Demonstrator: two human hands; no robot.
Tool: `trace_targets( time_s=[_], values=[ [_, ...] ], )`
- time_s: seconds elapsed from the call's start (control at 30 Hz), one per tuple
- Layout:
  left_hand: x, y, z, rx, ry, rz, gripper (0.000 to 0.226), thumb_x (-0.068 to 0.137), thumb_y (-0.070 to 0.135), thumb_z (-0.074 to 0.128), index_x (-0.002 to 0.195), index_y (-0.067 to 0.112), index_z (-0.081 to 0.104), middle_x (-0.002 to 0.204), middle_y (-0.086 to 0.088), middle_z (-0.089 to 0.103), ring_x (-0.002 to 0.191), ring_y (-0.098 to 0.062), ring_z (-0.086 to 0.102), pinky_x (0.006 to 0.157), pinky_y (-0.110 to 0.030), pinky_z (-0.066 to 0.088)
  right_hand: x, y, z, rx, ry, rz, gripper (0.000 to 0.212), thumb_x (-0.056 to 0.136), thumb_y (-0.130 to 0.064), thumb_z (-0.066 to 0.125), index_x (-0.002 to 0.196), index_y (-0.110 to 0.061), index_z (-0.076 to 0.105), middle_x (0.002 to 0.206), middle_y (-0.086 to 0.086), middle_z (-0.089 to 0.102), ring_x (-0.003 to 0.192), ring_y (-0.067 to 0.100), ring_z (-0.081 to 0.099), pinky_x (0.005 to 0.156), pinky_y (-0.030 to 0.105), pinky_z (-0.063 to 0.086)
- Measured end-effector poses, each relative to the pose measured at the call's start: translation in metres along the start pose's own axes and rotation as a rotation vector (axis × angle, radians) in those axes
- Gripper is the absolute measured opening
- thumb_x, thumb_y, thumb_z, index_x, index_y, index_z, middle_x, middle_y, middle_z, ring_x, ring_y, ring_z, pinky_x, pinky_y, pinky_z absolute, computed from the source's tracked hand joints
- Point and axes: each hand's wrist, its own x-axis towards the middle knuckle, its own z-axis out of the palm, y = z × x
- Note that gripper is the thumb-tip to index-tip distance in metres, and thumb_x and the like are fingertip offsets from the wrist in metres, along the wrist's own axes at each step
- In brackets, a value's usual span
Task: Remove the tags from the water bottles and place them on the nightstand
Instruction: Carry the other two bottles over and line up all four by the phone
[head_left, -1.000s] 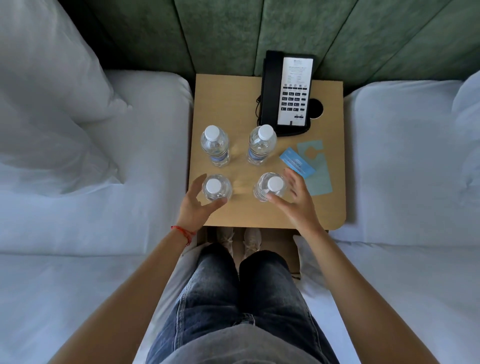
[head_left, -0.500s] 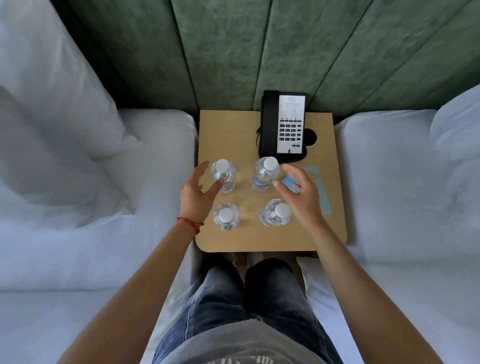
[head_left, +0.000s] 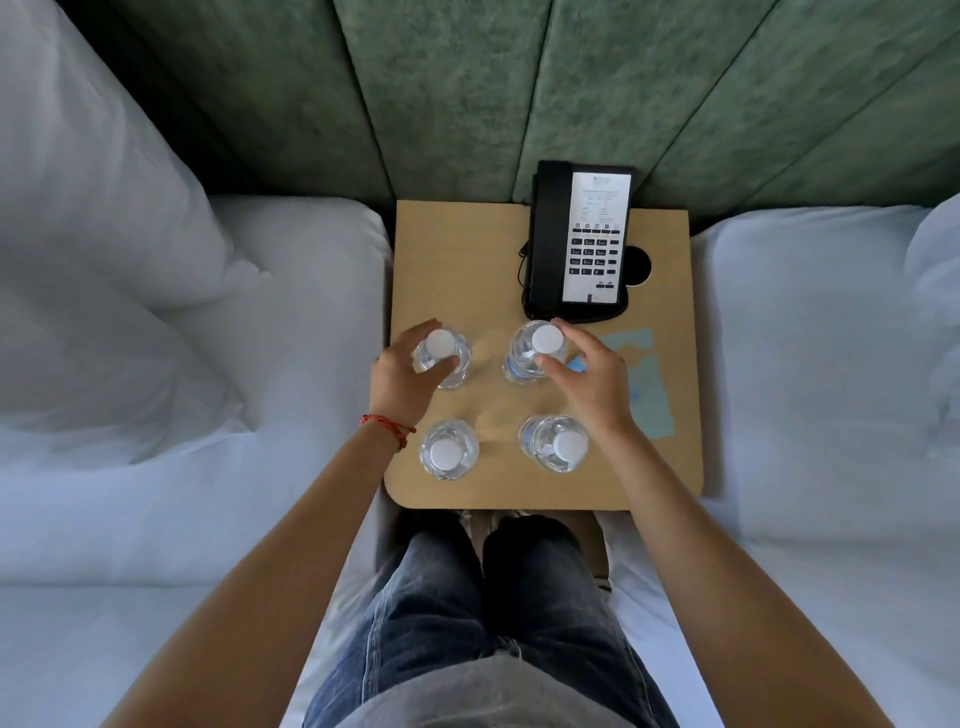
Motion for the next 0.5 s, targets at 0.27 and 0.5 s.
trace_targets(
  time_s=[0.27, 0.5],
  values=[
    [0.003, -0.001, 0.002, 0.008, 0.031, 0.009, 0.044, 0.069, 0.009, 0.076, 0.111, 0.014, 0.063, 0.12, -0.004, 0.064, 0.103, -0.016, 0.059, 0.093, -0.027, 0.046, 0.009, 0.008, 0.001, 0.055, -0.013, -0.065, 0.043, 0.072, -0.012, 0.076, 0.113, -0.013, 0.065, 0.111, -0.011, 0.063, 0.103, -0.009, 0.052, 0.091, 0.003, 0.038],
    [0.003, 0.007, 0.011, -0.036, 0.165, 0.011, 0.04, 0.071, 0.01, 0.075, 0.11, 0.009, 0.065, 0.11, -0.003, 0.066, 0.097, -0.01, 0.061, 0.086, -0.013, 0.047, 0.025, 0.004, 0.002, 0.073, -0.002, -0.117, 0.039, 0.066, -0.014, 0.081, 0.103, -0.007, 0.069, 0.101, 0.002, 0.071, 0.091, 0.005, 0.062, 0.083, 0.004, 0.041]
  ],
)
